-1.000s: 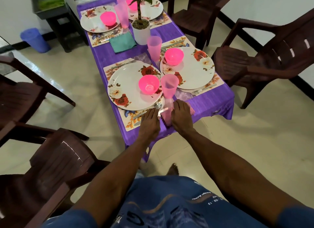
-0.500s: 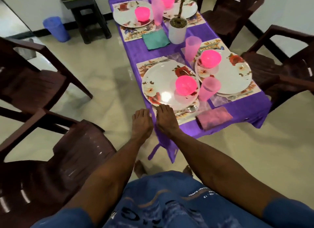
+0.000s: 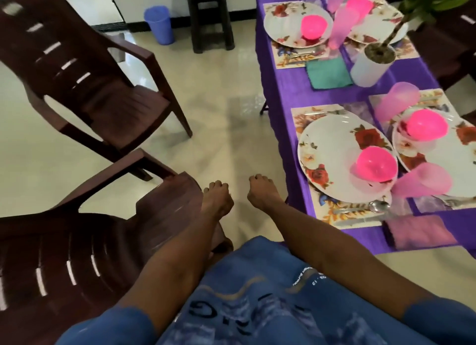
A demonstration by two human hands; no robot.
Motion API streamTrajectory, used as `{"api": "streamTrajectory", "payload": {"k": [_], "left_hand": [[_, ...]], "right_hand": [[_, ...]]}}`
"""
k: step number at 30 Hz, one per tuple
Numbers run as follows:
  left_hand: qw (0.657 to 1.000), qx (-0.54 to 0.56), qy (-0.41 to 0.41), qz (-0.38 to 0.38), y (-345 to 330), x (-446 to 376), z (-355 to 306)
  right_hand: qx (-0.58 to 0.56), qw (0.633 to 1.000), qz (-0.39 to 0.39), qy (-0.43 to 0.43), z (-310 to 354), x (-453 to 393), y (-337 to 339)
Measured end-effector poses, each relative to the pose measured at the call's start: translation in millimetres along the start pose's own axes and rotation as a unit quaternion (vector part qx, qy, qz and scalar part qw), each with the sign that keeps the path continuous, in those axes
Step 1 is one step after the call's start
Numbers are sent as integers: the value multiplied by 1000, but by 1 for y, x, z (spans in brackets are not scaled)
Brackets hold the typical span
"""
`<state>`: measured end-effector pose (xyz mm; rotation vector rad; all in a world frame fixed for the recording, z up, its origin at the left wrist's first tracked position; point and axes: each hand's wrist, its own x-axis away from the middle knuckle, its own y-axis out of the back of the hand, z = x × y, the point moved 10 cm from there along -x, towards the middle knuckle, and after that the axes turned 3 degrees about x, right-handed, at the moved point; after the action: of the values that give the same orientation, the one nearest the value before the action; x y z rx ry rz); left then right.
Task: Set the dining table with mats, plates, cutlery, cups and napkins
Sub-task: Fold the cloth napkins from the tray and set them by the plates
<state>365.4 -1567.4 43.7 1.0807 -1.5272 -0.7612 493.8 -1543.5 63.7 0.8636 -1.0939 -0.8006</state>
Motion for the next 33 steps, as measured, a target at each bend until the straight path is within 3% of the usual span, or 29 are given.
{"api": "streamTrajectory", "payload": {"k": [10,20,30,33], "left_hand": [[996,36,63,42,18,-76,62],[987,27,138,72,90,-235,107],[991,77,109,-17,216,-435,101],[992,70,103,-7,237,-487,113]], "right_hand": [[39,998,41,20,38,-108,4],[18,997,60,43,40,-297,80],[41,998,12,41,30,-473,198],[50,997,11,53,37,-523,218]]}}
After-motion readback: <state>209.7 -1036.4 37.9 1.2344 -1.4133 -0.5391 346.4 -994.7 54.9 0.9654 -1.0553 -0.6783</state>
